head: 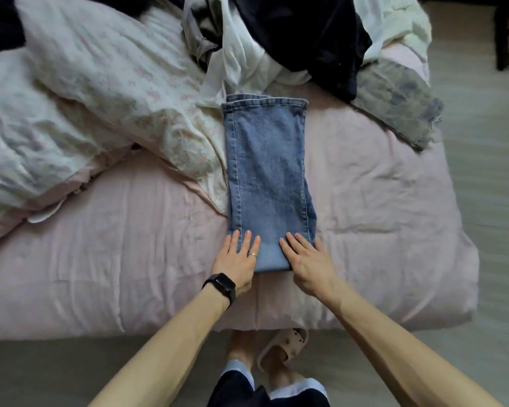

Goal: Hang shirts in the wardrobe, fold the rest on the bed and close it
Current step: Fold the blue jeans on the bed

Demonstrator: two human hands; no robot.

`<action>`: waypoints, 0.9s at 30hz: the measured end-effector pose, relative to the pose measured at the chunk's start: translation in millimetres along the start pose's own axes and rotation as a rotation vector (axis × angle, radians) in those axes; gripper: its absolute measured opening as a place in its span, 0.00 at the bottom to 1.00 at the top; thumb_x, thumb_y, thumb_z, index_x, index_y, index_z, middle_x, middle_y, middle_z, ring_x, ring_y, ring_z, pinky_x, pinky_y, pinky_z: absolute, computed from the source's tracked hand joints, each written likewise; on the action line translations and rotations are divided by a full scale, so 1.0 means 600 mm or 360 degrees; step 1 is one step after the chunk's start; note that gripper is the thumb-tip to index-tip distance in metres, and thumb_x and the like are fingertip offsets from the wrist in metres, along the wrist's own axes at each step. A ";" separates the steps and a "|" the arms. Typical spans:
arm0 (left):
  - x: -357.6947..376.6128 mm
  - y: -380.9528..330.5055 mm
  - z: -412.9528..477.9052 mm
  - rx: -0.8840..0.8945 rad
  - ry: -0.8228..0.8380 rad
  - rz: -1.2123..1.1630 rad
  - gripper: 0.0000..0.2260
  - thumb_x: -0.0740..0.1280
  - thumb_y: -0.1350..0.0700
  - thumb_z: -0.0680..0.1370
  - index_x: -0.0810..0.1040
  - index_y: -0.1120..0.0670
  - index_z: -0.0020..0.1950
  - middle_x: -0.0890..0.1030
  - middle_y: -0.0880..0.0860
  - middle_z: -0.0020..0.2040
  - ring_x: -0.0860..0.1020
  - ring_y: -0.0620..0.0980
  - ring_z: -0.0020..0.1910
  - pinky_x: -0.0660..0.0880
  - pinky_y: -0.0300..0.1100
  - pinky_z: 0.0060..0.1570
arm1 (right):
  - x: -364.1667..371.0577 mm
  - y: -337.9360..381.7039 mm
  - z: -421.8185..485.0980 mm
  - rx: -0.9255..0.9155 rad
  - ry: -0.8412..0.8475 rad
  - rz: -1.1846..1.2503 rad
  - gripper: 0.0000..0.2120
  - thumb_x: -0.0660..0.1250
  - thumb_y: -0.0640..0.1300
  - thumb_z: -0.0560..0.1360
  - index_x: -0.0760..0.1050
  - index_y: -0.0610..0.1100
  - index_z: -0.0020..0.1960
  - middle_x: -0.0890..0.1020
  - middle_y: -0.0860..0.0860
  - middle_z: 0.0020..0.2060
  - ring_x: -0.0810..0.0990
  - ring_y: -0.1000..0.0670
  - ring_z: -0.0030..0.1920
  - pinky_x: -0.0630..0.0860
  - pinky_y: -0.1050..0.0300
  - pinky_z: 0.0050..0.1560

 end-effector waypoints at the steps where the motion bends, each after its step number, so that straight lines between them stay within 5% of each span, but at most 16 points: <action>1: 0.005 -0.009 -0.026 0.0017 0.0044 -0.0014 0.33 0.54 0.55 0.83 0.37 0.55 0.81 0.42 0.58 0.82 0.42 0.64 0.80 0.41 0.57 0.78 | 0.004 0.008 -0.028 -0.0015 0.0059 0.0006 0.34 0.56 0.43 0.80 0.47 0.47 0.82 0.51 0.48 0.82 0.51 0.47 0.81 0.53 0.44 0.76; 7: 0.044 -0.067 -0.173 0.0220 0.0314 -0.0142 0.29 0.55 0.54 0.82 0.49 0.54 0.82 0.53 0.56 0.81 0.53 0.61 0.79 0.53 0.53 0.77 | 0.038 0.063 -0.164 -0.0127 0.0482 0.0160 0.30 0.60 0.45 0.79 0.57 0.45 0.79 0.62 0.46 0.78 0.62 0.45 0.77 0.67 0.49 0.69; 10: 0.019 -0.050 -0.183 0.0291 0.0440 -0.0322 0.22 0.59 0.55 0.80 0.66 0.51 0.75 0.71 0.55 0.72 0.70 0.58 0.70 0.70 0.52 0.66 | 0.018 0.064 -0.165 -0.0125 0.0735 0.0353 0.17 0.60 0.41 0.76 0.76 0.47 0.63 0.79 0.44 0.63 0.76 0.40 0.63 0.74 0.51 0.54; 12: -0.025 -0.019 -0.159 0.0257 0.0400 -0.0424 0.16 0.59 0.56 0.80 0.72 0.50 0.68 0.77 0.54 0.64 0.75 0.58 0.63 0.74 0.53 0.59 | -0.016 0.045 -0.134 -0.0101 0.0744 0.0446 0.09 0.59 0.38 0.73 0.76 0.48 0.47 0.83 0.42 0.54 0.79 0.38 0.56 0.71 0.54 0.46; 15: -0.113 0.041 -0.098 0.0192 0.0164 -0.0425 0.09 0.59 0.55 0.81 0.73 0.51 0.59 0.79 0.54 0.59 0.77 0.58 0.56 0.76 0.51 0.50 | -0.096 -0.010 -0.072 0.0082 0.0423 0.0529 0.07 0.60 0.39 0.70 0.72 0.49 0.44 0.83 0.44 0.50 0.80 0.40 0.52 0.73 0.53 0.43; 18: -0.200 0.092 -0.031 0.0150 -0.0167 -0.0375 0.08 0.58 0.54 0.81 0.71 0.51 0.60 0.78 0.52 0.58 0.78 0.59 0.56 0.72 0.50 0.46 | -0.171 -0.056 -0.011 0.0247 0.0020 0.0490 0.17 0.61 0.43 0.72 0.74 0.51 0.59 0.81 0.48 0.57 0.79 0.41 0.56 0.77 0.50 0.49; 23: -0.274 0.147 0.096 0.0014 -0.0535 -0.0208 0.21 0.59 0.58 0.80 0.65 0.49 0.73 0.75 0.51 0.62 0.75 0.56 0.58 0.68 0.47 0.53 | -0.244 -0.089 0.099 0.0450 -0.0453 0.0191 0.24 0.61 0.43 0.74 0.69 0.54 0.69 0.77 0.52 0.61 0.76 0.43 0.57 0.72 0.49 0.52; 27: -0.259 0.176 0.168 -0.0074 -0.0575 -0.0196 0.26 0.60 0.62 0.77 0.64 0.49 0.75 0.74 0.50 0.64 0.73 0.55 0.61 0.68 0.48 0.59 | -0.253 -0.097 0.169 0.0527 -0.0616 0.0130 0.26 0.66 0.37 0.68 0.76 0.49 0.66 0.80 0.48 0.56 0.77 0.41 0.54 0.73 0.48 0.48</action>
Point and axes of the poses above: each hand's wrist, its own z-axis towards the middle knuckle, its own x-axis out of the palm, y = z × x, the point moved 7 cm from there along z, towards the middle knuckle
